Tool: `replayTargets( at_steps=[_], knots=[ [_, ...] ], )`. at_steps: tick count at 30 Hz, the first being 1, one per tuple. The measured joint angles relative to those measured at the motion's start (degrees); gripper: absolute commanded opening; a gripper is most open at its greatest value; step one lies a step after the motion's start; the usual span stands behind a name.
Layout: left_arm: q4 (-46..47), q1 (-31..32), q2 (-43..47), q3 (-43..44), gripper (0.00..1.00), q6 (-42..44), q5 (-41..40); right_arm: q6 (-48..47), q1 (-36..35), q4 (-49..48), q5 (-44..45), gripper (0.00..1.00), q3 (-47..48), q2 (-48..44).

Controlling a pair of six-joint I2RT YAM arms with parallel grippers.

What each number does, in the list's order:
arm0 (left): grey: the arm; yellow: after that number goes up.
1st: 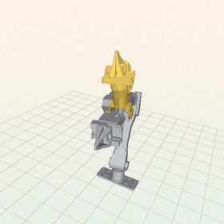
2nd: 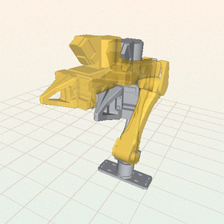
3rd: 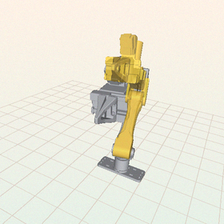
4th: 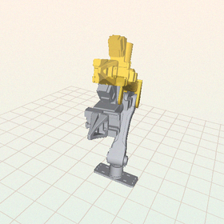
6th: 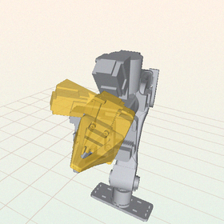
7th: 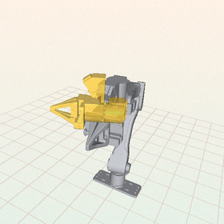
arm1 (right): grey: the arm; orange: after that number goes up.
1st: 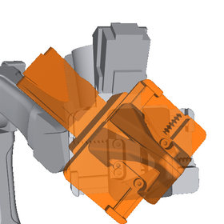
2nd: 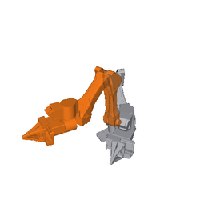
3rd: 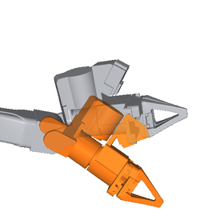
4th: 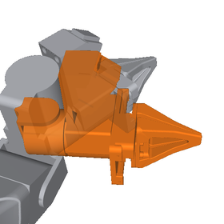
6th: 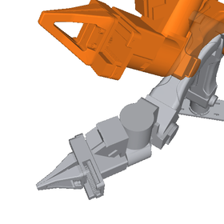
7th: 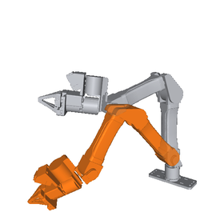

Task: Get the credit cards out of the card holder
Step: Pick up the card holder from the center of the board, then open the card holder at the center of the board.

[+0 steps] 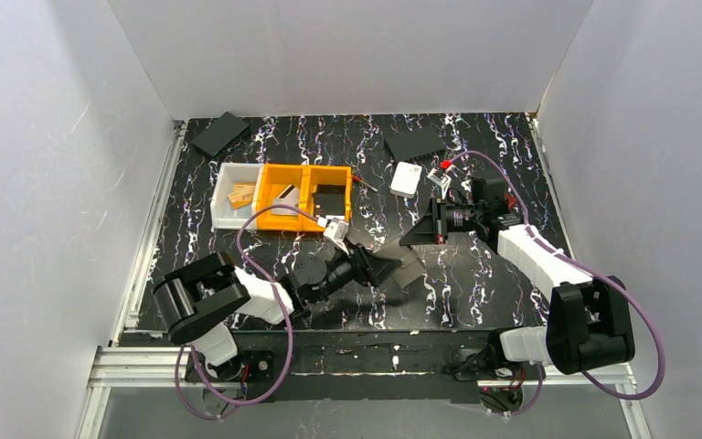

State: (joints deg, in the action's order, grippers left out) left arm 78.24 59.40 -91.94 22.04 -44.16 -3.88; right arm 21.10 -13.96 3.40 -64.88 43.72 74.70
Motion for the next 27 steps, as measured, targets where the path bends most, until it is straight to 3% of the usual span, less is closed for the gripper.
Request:
replayTargets(
  at_steps=[2, 5, 7, 10, 15, 18, 22, 27],
  knots=[
    [0.3, 0.0, 0.0, 0.6, 0.5, -0.4, 0.0, 0.3, 0.0, -0.4, 0.0, 0.01, 0.0, 0.0],
    [0.6, 0.0, -0.1, 1.0, 0.23, -0.9, -0.1, 0.7, 0.0, -0.5, 0.0, 0.01, 0.0, -0.2],
    [0.7, 0.0, -0.2, 1.0, 0.12, -1.2, -0.2, 0.4, 0.0, -0.3, 0.3, 0.02, 0.0, -0.4],
    [0.7, 0.0, -0.2, 1.0, 0.02, -1.5, 0.1, -3.0, 0.0, 3.1, 1.7, 0.26, 0.5, -0.9],
    [-0.1, 0.1, 0.5, -1.1, 0.0, -4.1, -1.5, -15.6, -0.3, 14.2, 8.0, 0.72, 5.2, -2.6],
    [-4.3, 0.0, 2.9, -3.1, 0.0, -8.6, -3.3, -26.3, -0.3, 20.5, 13.3, 0.87, 7.7, -6.3],
    [-17.1, 0.0, 8.4, -2.4, 0.0, -16.2, -3.7, -42.1, -1.9, 28.3, 17.2, 0.87, 8.6, -14.0],
    [-34.4, 0.0, 11.0, 4.6, 0.0, -23.4, -2.2, -59.3, -11.1, 36.2, 22.1, 0.84, 8.6, -17.0]
  ],
)
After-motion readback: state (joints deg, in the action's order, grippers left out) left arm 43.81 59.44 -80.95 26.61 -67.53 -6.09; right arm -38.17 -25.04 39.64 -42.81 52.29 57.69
